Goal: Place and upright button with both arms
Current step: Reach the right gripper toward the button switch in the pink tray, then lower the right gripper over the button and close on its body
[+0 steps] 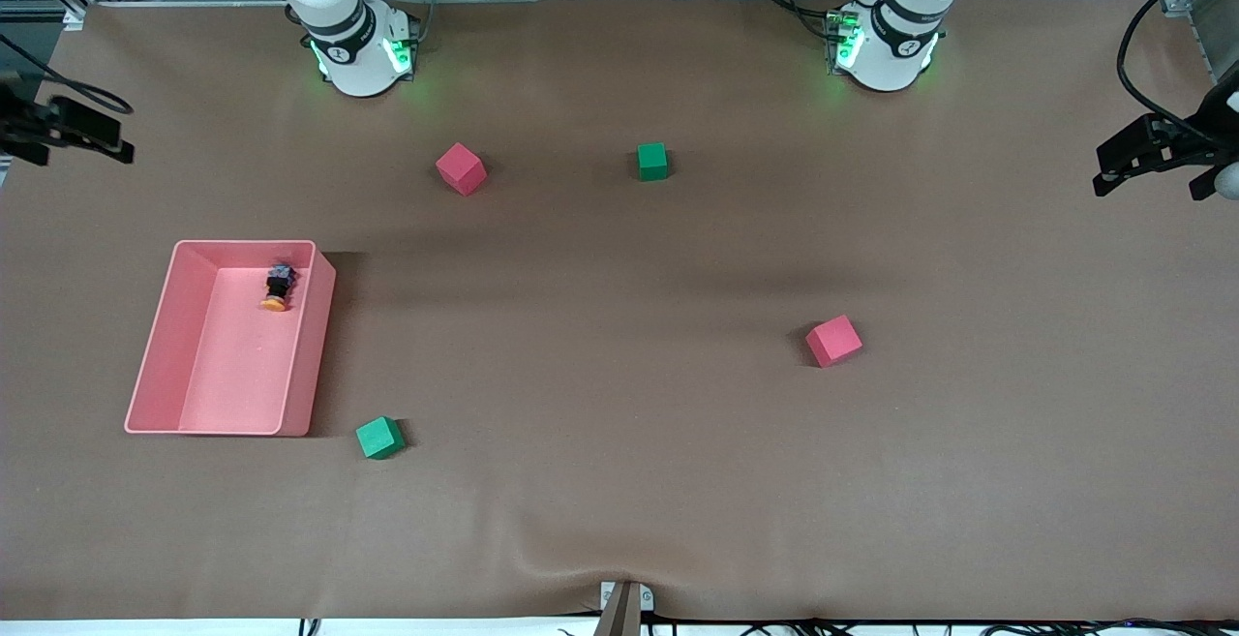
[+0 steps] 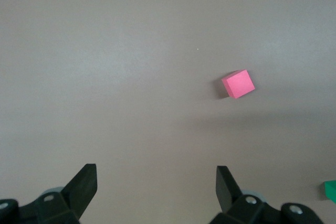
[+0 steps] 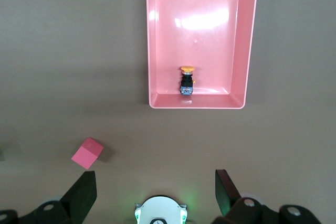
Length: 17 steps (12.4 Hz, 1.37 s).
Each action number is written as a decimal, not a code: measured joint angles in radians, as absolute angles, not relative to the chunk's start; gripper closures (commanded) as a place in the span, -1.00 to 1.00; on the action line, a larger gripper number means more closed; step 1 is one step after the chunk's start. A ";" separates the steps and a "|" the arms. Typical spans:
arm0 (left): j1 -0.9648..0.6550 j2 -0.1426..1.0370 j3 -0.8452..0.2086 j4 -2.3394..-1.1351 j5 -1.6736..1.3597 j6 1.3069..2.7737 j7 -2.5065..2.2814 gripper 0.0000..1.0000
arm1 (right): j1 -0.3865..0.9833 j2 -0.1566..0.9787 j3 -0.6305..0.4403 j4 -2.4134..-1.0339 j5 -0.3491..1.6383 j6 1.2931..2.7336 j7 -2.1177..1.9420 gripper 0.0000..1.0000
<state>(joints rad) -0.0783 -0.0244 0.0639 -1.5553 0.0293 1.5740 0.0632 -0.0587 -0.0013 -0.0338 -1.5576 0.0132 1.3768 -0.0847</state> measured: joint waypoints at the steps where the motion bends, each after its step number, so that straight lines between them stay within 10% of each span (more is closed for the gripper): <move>1: -0.078 -0.024 0.065 -1.555 0.029 1.574 0.063 -1.00 | -0.070 0.003 -0.034 -1.616 0.012 1.426 -0.085 -1.00; 17: -0.079 -0.023 0.080 -1.556 0.014 1.574 0.016 -1.00 | -0.132 0.178 -0.034 -2.300 -0.045 2.388 -0.086 -1.00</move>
<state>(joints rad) -0.0787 -0.0233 0.0799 -1.5560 0.0144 1.5739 0.0157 -0.1320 0.1779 -0.0344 -2.2999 -0.0451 2.3880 -0.0858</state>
